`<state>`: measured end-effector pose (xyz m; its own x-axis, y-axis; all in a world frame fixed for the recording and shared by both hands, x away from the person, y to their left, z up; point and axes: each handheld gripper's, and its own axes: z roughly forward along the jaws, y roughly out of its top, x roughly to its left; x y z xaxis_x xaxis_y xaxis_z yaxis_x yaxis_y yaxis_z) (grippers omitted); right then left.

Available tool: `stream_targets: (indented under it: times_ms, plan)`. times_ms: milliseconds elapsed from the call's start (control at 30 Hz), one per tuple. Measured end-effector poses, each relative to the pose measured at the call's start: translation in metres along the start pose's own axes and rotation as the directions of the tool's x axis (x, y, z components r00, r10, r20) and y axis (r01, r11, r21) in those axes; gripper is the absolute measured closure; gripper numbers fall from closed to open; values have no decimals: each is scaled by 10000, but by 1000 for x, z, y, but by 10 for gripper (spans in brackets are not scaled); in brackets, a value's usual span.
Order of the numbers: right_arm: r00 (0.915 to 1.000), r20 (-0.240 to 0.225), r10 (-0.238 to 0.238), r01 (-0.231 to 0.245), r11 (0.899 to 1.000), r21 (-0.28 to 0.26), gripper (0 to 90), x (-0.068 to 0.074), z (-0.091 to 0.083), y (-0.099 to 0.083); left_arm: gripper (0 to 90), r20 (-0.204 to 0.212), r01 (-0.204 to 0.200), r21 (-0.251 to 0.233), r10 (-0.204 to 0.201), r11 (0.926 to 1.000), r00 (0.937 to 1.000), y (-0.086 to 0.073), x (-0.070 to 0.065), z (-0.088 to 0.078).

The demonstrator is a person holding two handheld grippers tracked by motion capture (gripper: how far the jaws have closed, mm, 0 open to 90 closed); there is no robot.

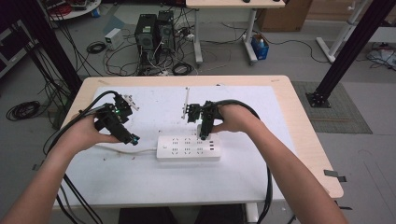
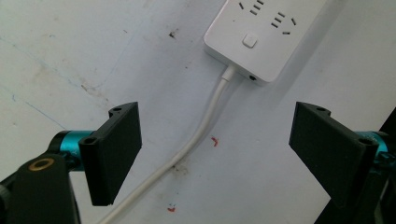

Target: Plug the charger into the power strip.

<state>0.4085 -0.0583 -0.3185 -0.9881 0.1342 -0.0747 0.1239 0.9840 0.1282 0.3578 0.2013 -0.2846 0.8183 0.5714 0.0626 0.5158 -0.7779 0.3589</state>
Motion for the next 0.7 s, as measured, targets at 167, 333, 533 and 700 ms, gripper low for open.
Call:
stream_targets:
  times_ms: [167, 333, 533, 700]
  plan:
    - [9970, -48, -775, 776, 9966, 261, 624, -1, 20, 7, 171, -59, -100, -42, 100, 9999, 9999, -1, -3, 0]
    - [9953, -256, -933, 939, 9953, 234, 624, -5, 28, 11, 171, -82, -85, -93, 84, 9999, 9999, -3, -4, -1]
    - [9906, -401, -1305, 1320, 9905, 373, 626, -3, 34, 15, 171, -7, -80, -40, 80, 10000, 10000, -4, -4, 2]
    - [9848, -271, -1714, 1724, 9842, 408, 630, -1, 36, 16, 171, 53, -160, 3, 160, 9999, 9999, -3, -7, 5]
